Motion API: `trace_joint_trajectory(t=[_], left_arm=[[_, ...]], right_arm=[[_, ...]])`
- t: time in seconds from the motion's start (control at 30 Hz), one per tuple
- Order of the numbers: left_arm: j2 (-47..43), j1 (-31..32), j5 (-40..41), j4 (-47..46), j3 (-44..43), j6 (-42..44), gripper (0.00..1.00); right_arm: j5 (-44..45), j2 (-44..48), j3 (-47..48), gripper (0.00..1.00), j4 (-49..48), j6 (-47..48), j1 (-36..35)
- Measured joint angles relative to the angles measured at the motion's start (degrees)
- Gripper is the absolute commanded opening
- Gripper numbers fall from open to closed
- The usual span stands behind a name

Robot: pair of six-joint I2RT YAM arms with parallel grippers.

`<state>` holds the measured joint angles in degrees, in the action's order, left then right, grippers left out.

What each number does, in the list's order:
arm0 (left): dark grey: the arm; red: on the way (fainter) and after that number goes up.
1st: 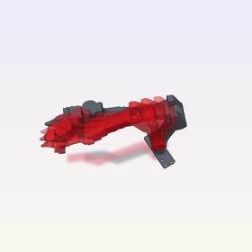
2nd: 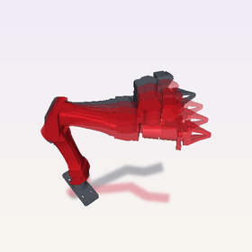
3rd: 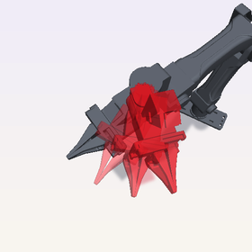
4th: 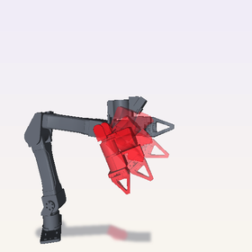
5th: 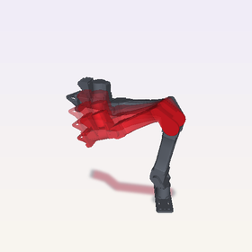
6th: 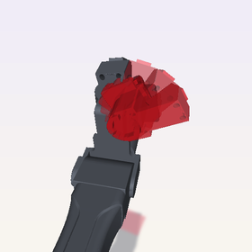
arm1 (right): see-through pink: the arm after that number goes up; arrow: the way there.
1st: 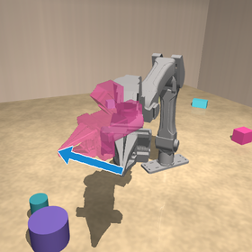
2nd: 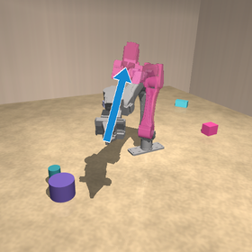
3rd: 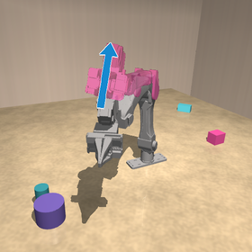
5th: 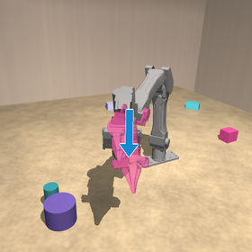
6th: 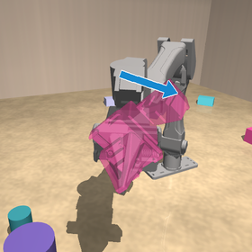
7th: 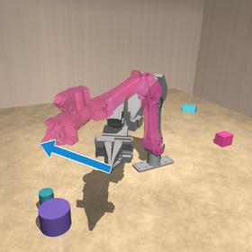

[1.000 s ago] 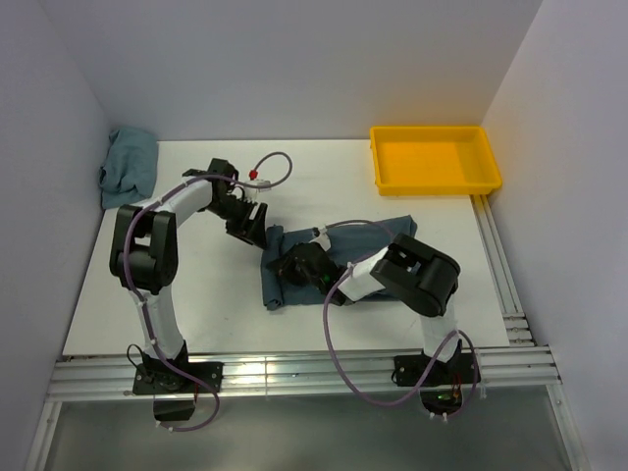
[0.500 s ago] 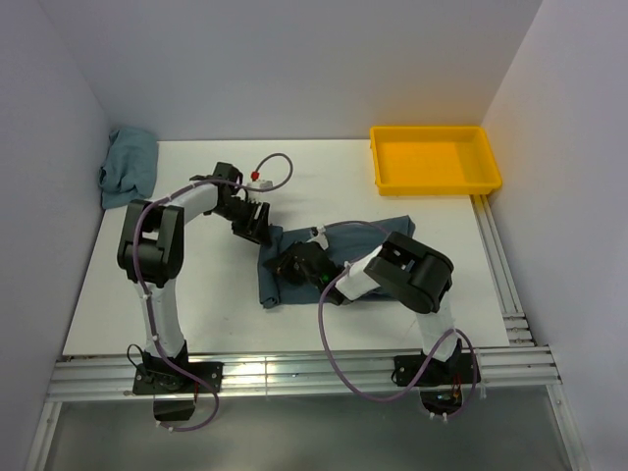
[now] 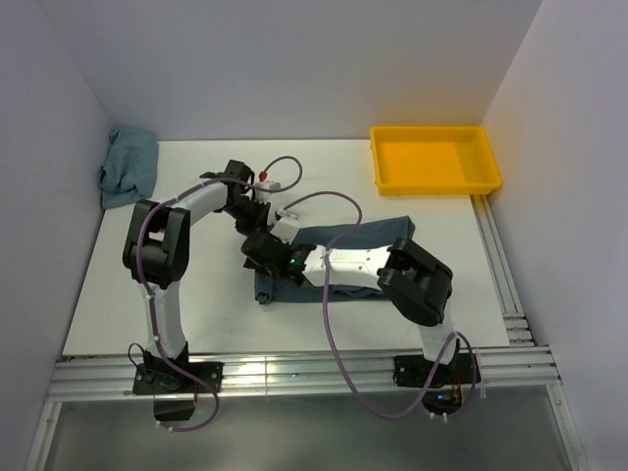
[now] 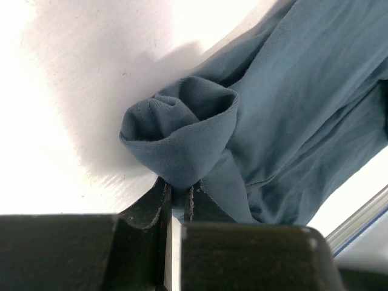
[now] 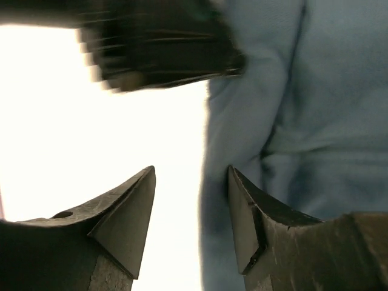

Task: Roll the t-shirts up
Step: Roll the tshirt

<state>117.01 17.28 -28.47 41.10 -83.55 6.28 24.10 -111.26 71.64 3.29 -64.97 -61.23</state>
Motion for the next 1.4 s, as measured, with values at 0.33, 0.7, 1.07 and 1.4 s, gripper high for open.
trace_joint_trajectory(t=[0.33, 0.7, 1.07, 1.4], left_arm=[[0.00, 1.88, 4.63, 2.29, -2.01, 0.04, 0.00], [0.00, 2.56, 6.32, 4.26, -3.61, 0.07, 0.00], [0.26, 3.13, 7.21, 5.92, -5.25, 0.09, 0.00], [1.07, 3.23, 7.69, 6.56, -6.21, 0.09, 0.00]], right_arm=[[12.17, -1.55, 16.68, 0.50, 24.20, 4.31, -5.16], [14.51, -11.37, 20.22, 0.48, 26.67, 8.79, -5.11], [18.60, -12.11, 21.00, 0.47, 29.53, 8.37, -6.36], [20.94, -12.11, 25.62, 0.47, 30.84, 10.88, -7.80]])
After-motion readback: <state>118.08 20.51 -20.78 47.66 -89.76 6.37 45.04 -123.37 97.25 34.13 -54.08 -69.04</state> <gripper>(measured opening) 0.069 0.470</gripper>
